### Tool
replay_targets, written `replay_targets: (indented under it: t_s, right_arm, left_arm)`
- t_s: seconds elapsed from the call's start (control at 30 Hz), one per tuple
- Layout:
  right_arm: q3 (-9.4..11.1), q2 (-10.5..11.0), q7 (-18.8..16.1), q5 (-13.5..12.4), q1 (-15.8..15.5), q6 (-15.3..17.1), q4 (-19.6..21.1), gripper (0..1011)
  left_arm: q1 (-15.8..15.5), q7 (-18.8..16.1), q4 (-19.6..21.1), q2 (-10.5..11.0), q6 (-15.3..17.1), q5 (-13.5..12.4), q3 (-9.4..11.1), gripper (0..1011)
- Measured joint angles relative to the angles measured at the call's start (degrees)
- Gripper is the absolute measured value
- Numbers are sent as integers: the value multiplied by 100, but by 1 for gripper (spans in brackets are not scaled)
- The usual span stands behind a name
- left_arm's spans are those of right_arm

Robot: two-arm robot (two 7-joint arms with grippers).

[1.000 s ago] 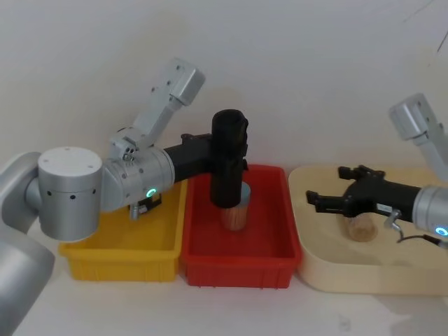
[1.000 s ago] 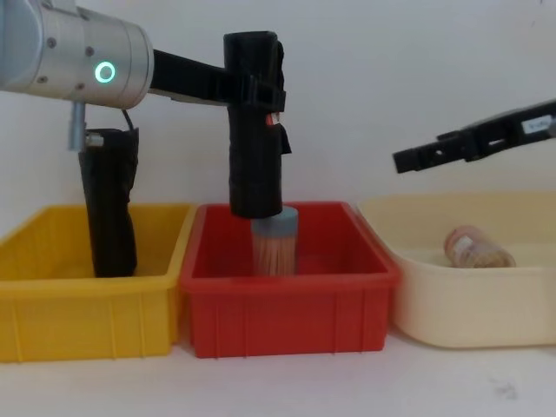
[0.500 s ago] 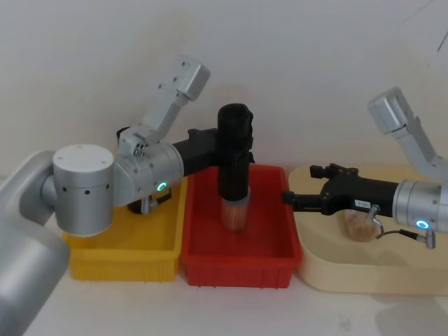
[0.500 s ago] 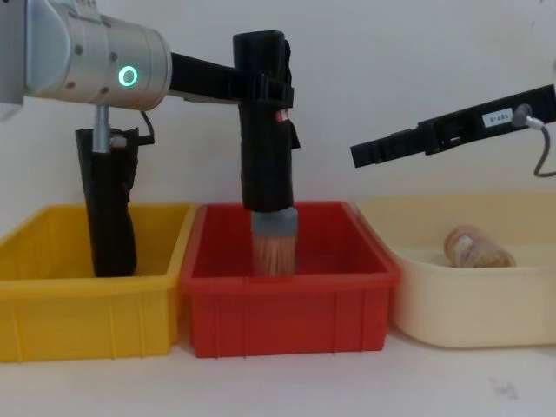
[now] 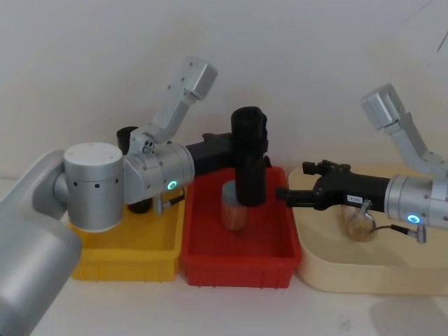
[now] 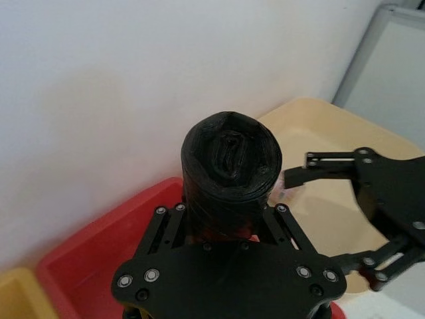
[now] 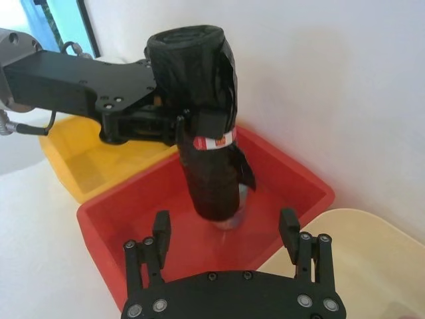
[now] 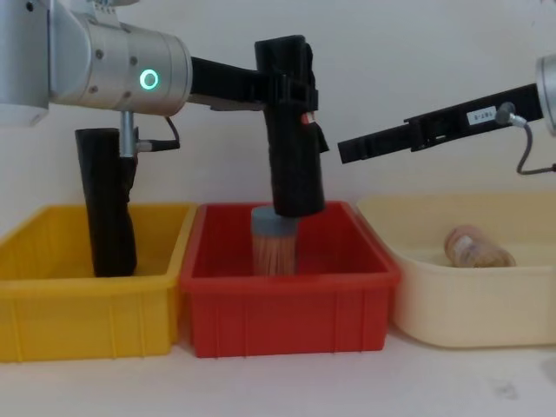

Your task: Pick up the garbage bag with the one hand and transfer it to the other hand.

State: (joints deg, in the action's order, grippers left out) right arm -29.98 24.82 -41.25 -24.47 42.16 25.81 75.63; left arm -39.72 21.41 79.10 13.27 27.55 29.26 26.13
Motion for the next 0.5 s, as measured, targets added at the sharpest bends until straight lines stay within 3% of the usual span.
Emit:
replay_targets:
  t_s: [0.5]
  right_arm:
    - [-152,-230,-65,-23,277,-196,-495,1000]
  left_arm:
    - [-108,342,-184,-76,9,300,31,386]
